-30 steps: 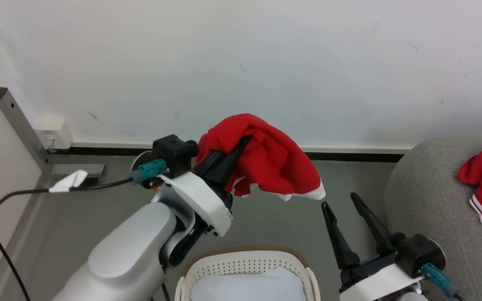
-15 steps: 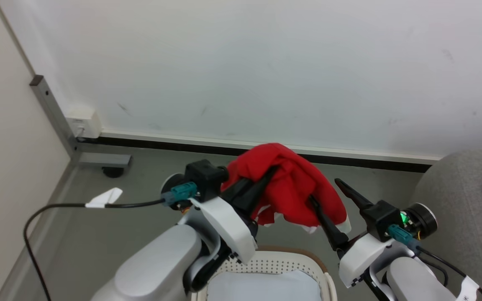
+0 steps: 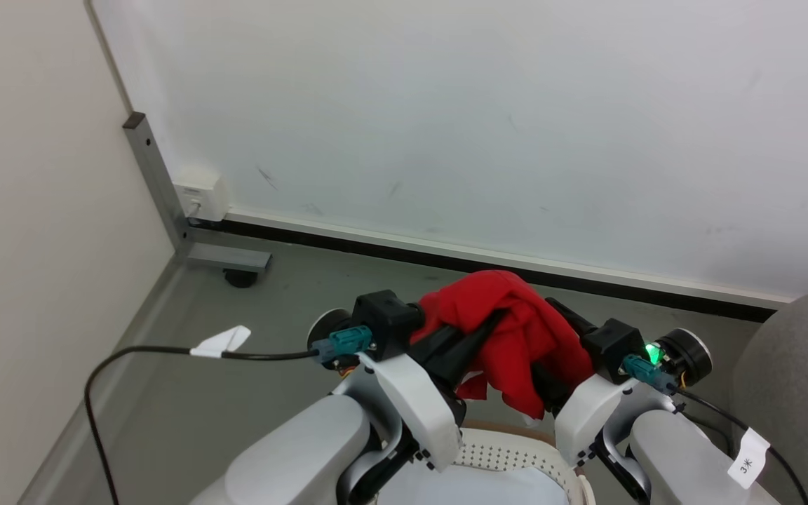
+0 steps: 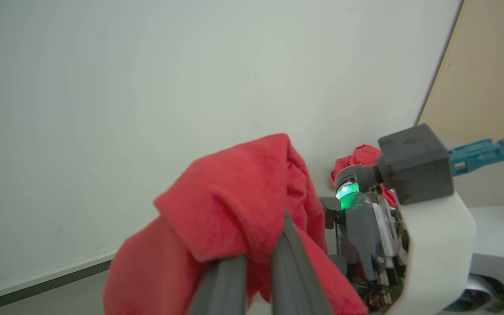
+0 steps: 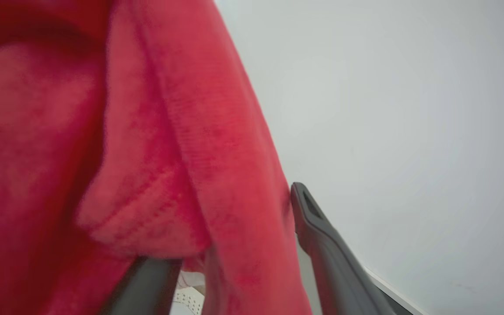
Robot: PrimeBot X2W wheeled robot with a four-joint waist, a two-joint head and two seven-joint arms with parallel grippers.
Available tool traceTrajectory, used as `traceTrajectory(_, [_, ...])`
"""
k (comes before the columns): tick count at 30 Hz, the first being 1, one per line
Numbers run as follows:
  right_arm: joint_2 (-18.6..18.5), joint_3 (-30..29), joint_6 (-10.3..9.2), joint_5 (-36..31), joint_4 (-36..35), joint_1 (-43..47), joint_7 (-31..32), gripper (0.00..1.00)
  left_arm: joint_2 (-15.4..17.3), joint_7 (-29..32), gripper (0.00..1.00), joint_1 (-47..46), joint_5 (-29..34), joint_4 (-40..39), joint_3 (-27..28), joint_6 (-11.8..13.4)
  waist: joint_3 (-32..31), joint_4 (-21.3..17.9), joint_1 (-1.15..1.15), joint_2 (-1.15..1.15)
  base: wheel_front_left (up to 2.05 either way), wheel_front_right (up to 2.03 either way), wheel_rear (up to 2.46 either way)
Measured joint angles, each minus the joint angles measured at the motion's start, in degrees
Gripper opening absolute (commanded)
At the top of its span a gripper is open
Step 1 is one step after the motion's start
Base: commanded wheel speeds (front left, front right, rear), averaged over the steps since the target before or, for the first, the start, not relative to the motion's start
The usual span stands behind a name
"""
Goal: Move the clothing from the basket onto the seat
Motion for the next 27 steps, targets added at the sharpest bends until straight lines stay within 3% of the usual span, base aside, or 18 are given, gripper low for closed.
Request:
traceTrajectory(1, [0.21,0.29,0.00,0.58,0.76,-0.36,-0.09,0.71,-0.05,0.00,0.00,0.00,0.00,0.11,-0.05,0.00,-0.08,0.22,0.00,0.00,0.00,0.00,0.00])
traceTrajectory(2, [0.29,0.58,0.00,0.99,1.31,-0.64,-0.46,0.23,-0.11,0.00,0.00,0.00,0.00,0.21,-0.09,0.00,-0.16,0.40,0.00,0.00,0.00,0.00,0.00])
traceTrajectory(3, [0.33,0.77,0.00,1.65,1.72,-0.76,-0.54,0.00,-0.15,0.00,0.00,0.00,0.00,0.31,-0.11,0.01,-0.23,0.55,0.00,0.00,0.00,0.00,0.00])
traceTrajectory(13, [0.79,3.22,0.00,6.04,2.70,-1.69,-1.29,0.00,0.12,-0.16,0.00,0.12,-0.35,0.74,0.26,0.40,-0.34,0.08,0.00,0.00,0.00,0.00,0.00])
traceTrajectory(21, [0.78,1.51,0.00,9.37,-0.11,-1.19,-1.34,0.00,0.31,-0.53,0.00,0.13,-0.44,0.60,0.42,0.75,-0.09,-1.17,0.00,0.00,0.00,0.00,0.00])
traceTrajectory(23, [0.86,0.64,0.00,10.58,-0.86,-0.46,-1.34,0.00,0.42,-0.64,0.61,0.13,-0.46,0.46,0.51,1.05,-0.02,-1.59,0.00,0.00,0.00,0.00,0.00])
traceTrajectory(24, [0.86,0.12,0.00,11.28,-1.07,-0.20,-1.34,0.00,0.48,-0.67,1.00,0.13,-0.46,0.36,0.53,1.05,0.02,-1.82,0.00,0.00,0.00,0.00,0.00])
traceTrajectory(27, [0.77,-2.18,0.00,13.47,-2.68,0.44,-1.35,0.00,0.71,-0.67,1.00,0.32,-0.51,-0.05,0.47,1.13,0.17,-2.80,0.00,0.00,0.00,0.00,0.00])
